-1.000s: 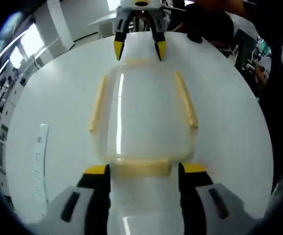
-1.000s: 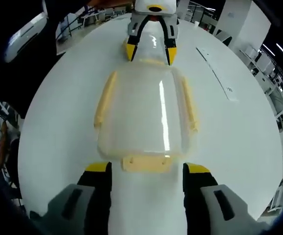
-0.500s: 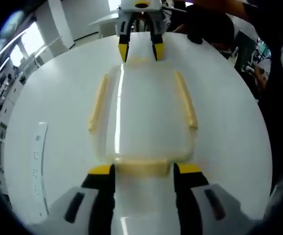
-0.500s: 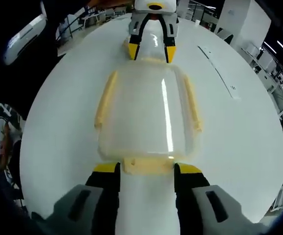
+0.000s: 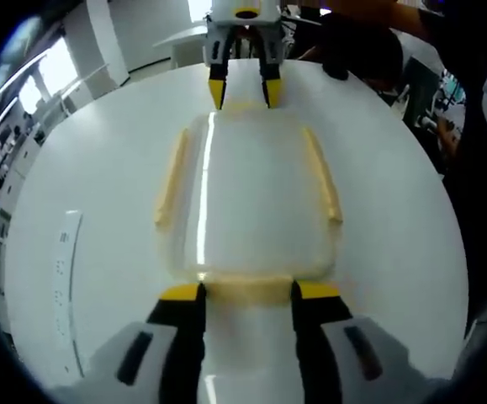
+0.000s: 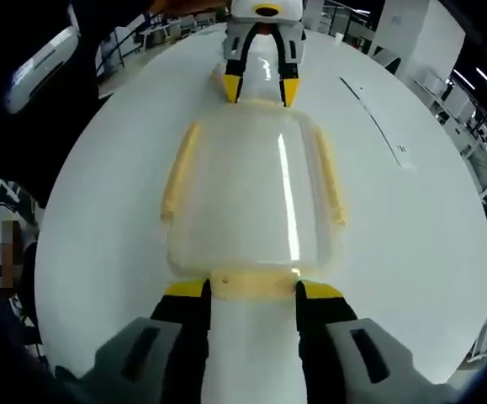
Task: Snap each plastic latch of the storage box into its locked position after aligning the lid with the box until every specified latch is closed and the lid sits flush.
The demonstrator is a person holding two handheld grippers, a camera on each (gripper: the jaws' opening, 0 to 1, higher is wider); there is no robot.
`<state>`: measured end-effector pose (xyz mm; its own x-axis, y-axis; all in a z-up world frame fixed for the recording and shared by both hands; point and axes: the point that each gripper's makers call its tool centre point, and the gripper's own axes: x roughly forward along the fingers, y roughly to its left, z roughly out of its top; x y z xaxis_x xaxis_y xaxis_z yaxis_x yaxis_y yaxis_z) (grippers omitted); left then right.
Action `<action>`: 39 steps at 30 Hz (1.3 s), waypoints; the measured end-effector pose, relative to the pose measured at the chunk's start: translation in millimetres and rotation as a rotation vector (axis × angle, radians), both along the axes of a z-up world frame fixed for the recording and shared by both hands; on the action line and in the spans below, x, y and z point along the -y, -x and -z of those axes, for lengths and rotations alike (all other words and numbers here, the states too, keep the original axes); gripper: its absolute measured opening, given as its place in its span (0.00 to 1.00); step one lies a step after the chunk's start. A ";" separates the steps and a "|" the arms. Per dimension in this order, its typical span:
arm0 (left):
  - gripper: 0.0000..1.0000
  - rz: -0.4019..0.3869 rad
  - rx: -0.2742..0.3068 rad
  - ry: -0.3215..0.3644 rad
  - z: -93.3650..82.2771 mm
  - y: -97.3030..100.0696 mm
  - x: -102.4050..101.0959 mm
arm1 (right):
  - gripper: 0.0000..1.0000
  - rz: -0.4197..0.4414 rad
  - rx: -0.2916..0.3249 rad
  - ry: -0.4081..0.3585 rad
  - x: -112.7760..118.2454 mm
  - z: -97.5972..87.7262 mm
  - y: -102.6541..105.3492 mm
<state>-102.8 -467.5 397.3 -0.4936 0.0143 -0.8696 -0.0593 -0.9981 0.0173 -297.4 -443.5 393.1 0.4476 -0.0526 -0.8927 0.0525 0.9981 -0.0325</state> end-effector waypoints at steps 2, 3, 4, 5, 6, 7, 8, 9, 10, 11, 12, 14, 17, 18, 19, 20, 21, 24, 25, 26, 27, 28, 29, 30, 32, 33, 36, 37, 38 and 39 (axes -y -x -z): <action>0.40 0.002 -0.001 0.001 0.0 -0.2 0.1 | 0.40 -0.006 0.002 0.001 -0.2 0.2 -0.3; 0.40 0.003 0.000 0.000 0.0 -0.3 0.2 | 0.40 -0.007 0.002 0.002 0.0 0.3 -0.3; 0.40 0.005 0.001 0.001 0.0 -0.3 0.2 | 0.40 -0.007 0.002 0.001 0.3 0.2 -0.3; 0.40 0.006 0.002 0.001 0.0 -0.4 0.2 | 0.40 -0.007 0.002 0.001 0.5 0.2 -0.3; 0.40 0.008 0.003 0.001 0.0 -0.4 0.3 | 0.40 -0.008 0.002 0.000 0.8 0.2 -0.4; 0.40 0.008 0.005 0.001 -0.1 -0.5 0.3 | 0.40 -0.004 0.003 -0.001 0.8 0.2 -0.5; 0.40 0.007 0.006 0.001 -0.1 -0.5 0.4 | 0.40 -0.001 0.004 -0.001 0.8 0.2 -0.6; 0.40 0.007 0.007 0.001 -0.1 -0.6 0.4 | 0.40 0.002 0.005 -0.002 0.8 0.2 -0.7; 0.40 0.006 0.006 0.001 -0.2 -0.6 0.5 | 0.39 0.004 0.007 -0.001 0.6 0.1 -0.8; 0.40 0.007 0.004 0.001 -0.2 -0.7 0.3 | 0.39 0.003 0.010 0.001 0.6 0.1 -0.8; 0.39 0.007 0.002 0.001 -0.3 -0.8 0.4 | 0.39 0.002 0.013 0.003 0.6 0.0 -0.9; 0.39 0.006 0.001 0.000 -0.4 -0.7 0.6 | 0.39 0.003 0.013 0.003 1.0 -0.1 -0.9; 0.39 0.006 0.007 0.004 -0.3 -0.5 1.3 | 0.38 0.004 0.010 0.003 1.4 -0.1 -0.7; 0.39 0.006 0.009 0.006 -0.4 -0.5 1.6 | 0.38 0.005 0.009 0.003 1.6 -0.1 -0.7; 0.39 0.008 0.010 0.009 -0.5 -0.5 1.9 | 0.38 0.006 0.009 0.003 1.5 -0.1 -0.8; 0.39 0.008 0.012 0.013 -0.8 -0.5 2.8 | 0.38 0.008 0.009 0.002 0.9 -0.2 -1.2; 0.38 0.008 0.013 0.018 -0.9 -0.4 3.4 | 0.38 0.010 0.008 0.002 0.7 -0.1 -1.3; 0.38 0.006 0.017 0.021 -1.0 -0.7 3.8 | 0.38 0.017 0.009 -0.003 0.1 -0.1 -1.7; 0.38 0.005 0.019 0.021 -0.9 -0.8 3.6 | 0.38 0.017 0.010 -0.004 0.0 -0.1 -1.8; 0.38 0.006 0.023 0.024 -1.0 -0.9 3.7 | 0.38 0.018 0.010 -0.005 0.0 -0.1 -1.9; 0.38 0.007 0.025 0.027 -1.2 -1.1 3.9 | 0.38 0.018 0.009 -0.005 0.0 -0.1 -2.0; 0.38 0.009 0.028 0.028 -1.1 -1.8 3.9 | 0.38 0.019 0.009 -0.009 -0.1 -0.4 -2.2; 0.38 0.010 0.031 0.030 -1.2 -2.2 3.8 | 0.38 0.018 0.008 -0.013 -1.2 -0.5 -3.2; 0.38 0.010 0.034 0.028 -1.2 -2.8 3.1 | 0.38 0.016 0.006 -0.013 -1.6 -0.7 -3.6; 0.38 0.012 0.040 0.027 -1.0 -3.7 2.0 | 0.38 0.014 0.003 -0.017 -3.3 -0.9 -5.0; 0.38 0.010 0.040 0.025 -1.2 -4.1 1.5 | 0.38 0.014 0.001 -0.017 -3.6 -1.1 -5.3; 0.38 0.018 0.036 0.031 -5.1 -5.0 0.3 | 0.38 0.018 0.000 -0.025 -6.2 -1.7 -6.3; 0.38 0.020 0.037 0.034 -7.1 -5.0 -0.4 | 0.38 0.018 -0.002 -0.026 -6.9 -1.9 -6.6; 0.38 0.023 0.039 0.034 -8.6 -4.8 -1.7 | 0.38 0.018 -0.004 -0.027 -7.9 -2.3 -6.6; 0.38 0.023 0.039 0.036 -9.6 -4.7 -2.3 | 0.38 0.018 -0.006 -0.028 -8.7 -2.9 -6.5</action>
